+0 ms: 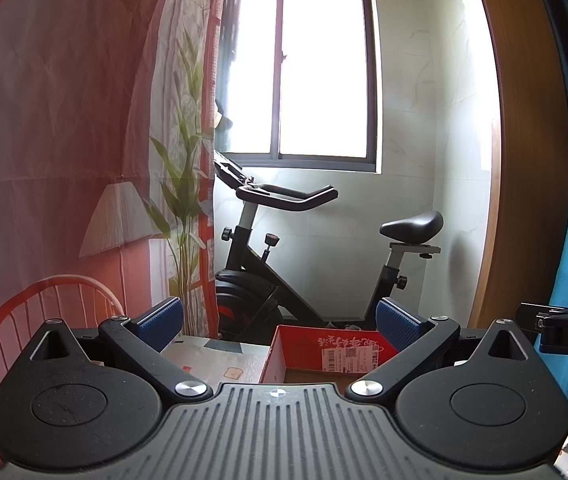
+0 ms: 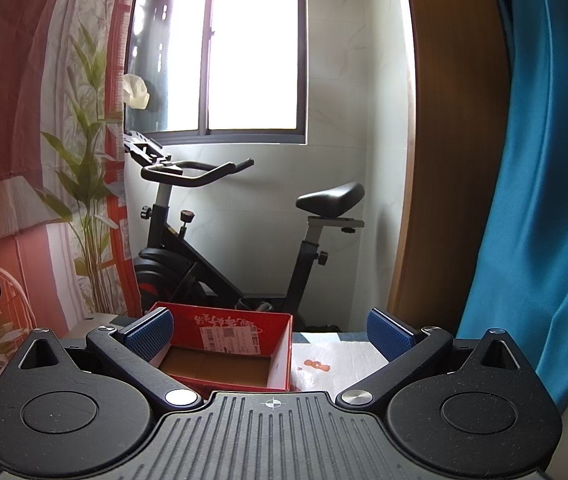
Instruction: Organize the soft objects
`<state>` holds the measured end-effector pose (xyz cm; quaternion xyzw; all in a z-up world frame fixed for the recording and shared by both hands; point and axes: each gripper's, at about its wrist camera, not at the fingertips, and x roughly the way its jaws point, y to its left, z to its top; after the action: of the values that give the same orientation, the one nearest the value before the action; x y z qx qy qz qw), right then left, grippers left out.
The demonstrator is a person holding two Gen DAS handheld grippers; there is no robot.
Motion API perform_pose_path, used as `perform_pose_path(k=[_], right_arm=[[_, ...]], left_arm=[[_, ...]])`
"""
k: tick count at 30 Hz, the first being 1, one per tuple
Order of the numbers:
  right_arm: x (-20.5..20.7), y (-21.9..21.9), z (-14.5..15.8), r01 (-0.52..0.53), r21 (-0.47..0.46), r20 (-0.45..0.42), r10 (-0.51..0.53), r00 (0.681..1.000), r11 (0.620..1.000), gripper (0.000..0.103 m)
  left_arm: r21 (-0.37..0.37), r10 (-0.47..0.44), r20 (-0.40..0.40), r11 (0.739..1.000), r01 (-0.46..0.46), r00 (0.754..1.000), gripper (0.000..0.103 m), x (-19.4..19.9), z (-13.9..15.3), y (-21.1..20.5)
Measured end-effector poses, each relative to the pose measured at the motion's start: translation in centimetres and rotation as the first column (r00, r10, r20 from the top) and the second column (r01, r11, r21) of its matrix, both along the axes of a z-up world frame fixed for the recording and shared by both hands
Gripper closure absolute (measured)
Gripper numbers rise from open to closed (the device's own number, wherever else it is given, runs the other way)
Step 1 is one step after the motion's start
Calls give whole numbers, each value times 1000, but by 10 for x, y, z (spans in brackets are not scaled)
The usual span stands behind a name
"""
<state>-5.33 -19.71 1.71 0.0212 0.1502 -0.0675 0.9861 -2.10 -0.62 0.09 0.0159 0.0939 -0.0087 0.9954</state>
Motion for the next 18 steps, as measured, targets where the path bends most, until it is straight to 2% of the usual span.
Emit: perform_pose_path(k=[18], right_arm=[[0,0,0,0,0,0,0,1000,1000,0]], left_arm=[[-4,-1,-2,1000,1,1000,0,0,0,0]])
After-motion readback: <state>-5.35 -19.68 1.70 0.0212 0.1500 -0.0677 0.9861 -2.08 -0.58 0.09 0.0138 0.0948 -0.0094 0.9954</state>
